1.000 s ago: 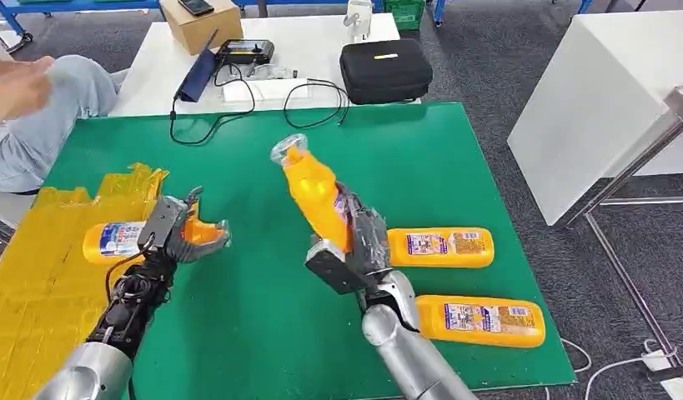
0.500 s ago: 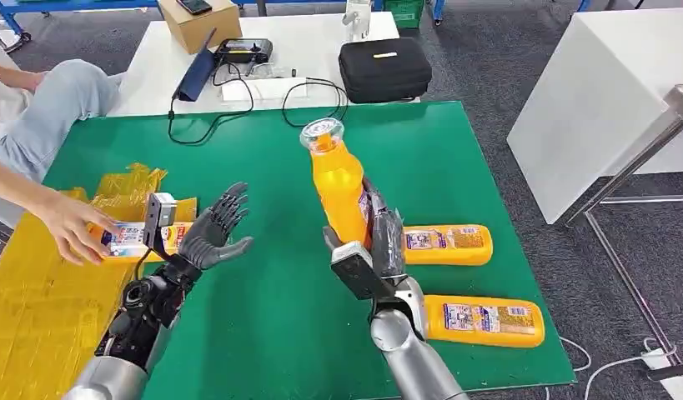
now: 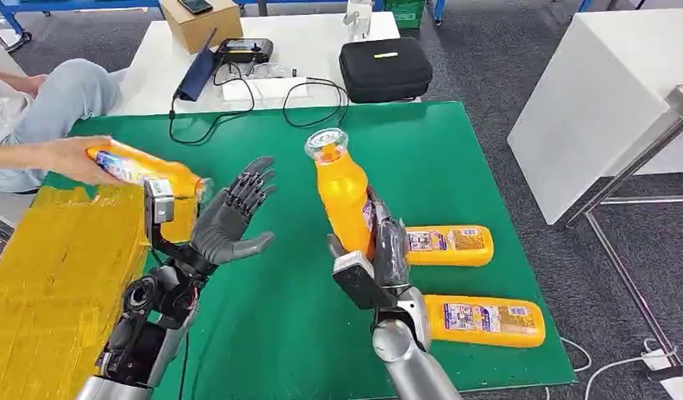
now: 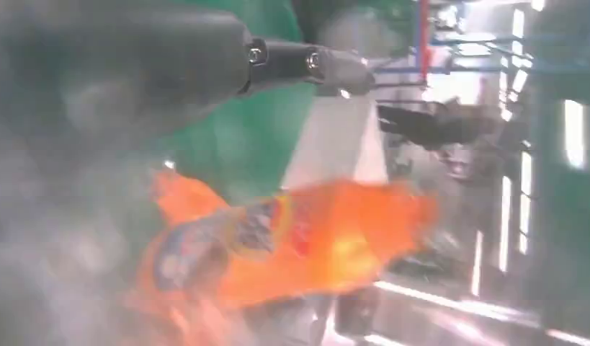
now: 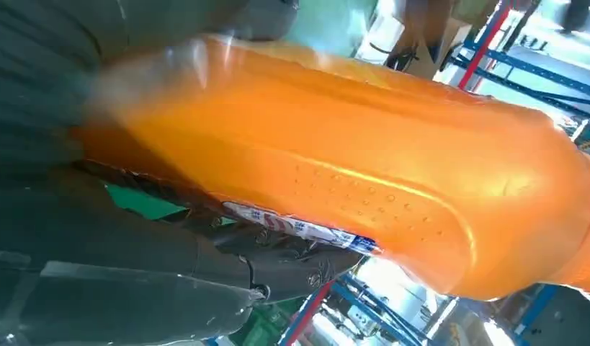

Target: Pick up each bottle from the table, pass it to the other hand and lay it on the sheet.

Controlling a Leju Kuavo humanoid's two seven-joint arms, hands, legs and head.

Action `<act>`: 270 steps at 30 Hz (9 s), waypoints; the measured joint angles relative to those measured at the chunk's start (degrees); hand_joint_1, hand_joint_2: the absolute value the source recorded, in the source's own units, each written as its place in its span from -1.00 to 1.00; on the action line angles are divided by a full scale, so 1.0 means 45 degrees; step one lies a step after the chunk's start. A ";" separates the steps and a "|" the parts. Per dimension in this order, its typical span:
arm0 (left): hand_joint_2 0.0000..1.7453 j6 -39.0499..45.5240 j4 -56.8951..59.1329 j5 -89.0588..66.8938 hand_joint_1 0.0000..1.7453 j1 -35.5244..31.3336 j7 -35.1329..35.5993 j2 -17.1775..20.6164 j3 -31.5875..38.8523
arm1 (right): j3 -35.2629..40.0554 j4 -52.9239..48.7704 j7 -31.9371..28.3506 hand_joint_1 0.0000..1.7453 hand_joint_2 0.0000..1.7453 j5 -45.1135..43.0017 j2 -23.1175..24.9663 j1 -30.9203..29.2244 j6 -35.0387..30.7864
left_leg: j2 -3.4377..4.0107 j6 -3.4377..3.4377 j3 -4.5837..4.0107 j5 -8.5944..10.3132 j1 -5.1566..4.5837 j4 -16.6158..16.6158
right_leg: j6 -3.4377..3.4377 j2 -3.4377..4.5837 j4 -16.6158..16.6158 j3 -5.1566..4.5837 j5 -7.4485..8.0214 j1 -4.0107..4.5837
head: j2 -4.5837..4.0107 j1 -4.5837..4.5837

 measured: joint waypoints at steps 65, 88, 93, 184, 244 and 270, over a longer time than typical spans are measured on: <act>1.00 0.1214 0.0273 0.1651 1.00 0.0696 -0.0486 0.0199 -0.0806 | 0.5071 0.3118 0.0286 1.00 1.00 0.2157 0.0753 -0.1954 -0.1384 | 0.0014 -0.0003 -0.0006 0.0001 0.0002 -0.0001 | -0.0001 0.0012 0.0001 -0.0027 -0.0001 0.0000 | 0.0000 0.0000; 1.00 0.1559 -0.0305 0.1447 1.00 0.0941 -0.0403 -0.0292 -0.0315 | 0.4585 0.2049 0.0636 -1.00 1.00 0.2929 0.0874 -0.1401 -0.1744 | 0.0013 -0.0002 -0.0010 0.0000 0.0002 -0.0001 | 0.0000 0.0011 -0.0001 -0.0030 -0.0001 0.0000 | 0.0000 0.0005; 1.00 0.1680 -0.0557 0.1084 1.00 0.0860 -0.0422 -0.0461 -0.0329 | 0.4061 0.0614 0.0097 -1.00 1.00 0.2934 0.0676 -0.0715 -0.1739 | 0.0004 -0.0002 -0.0016 0.0000 0.0001 -0.0001 | 0.0000 0.0005 0.0000 -0.0025 -0.0001 0.0000 | 0.0000 0.0005; 1.00 0.7373 1.0818 -2.0084 -1.00 -0.3172 0.0388 0.3740 0.2302 | -0.1277 -0.7777 0.0248 -1.00 1.00 -0.1122 -0.2400 0.1921 0.0850 | 0.0005 -0.0016 0.0111 -0.0014 0.0000 -0.0014 | -0.0007 0.0013 0.0001 0.0107 -0.0007 0.0001 | 0.0000 0.0000; 1.00 0.0368 0.0938 -0.5269 -1.00 0.0402 -0.5562 0.1170 0.3702 | -0.1752 -0.2834 0.2222 -1.00 1.00 0.4002 -0.7002 -0.1920 0.7798 | -0.0015 0.0060 -0.0013 0.0040 -0.0034 0.0010 | 0.0069 -0.0009 -0.0001 0.0002 0.0047 -0.0039 | 0.0000 -0.0005; 1.00 -0.0505 -0.1267 -0.3584 -1.00 0.0591 -0.5391 0.0379 0.2162 | 0.3065 0.1443 0.0223 -1.00 1.00 0.1344 -0.9379 -0.4735 0.9180 | -0.0026 0.0067 -0.0023 0.0040 -0.0030 0.0012 | 0.0077 -0.0035 -0.0003 -0.0007 0.0045 -0.0033 | 0.0000 -0.0010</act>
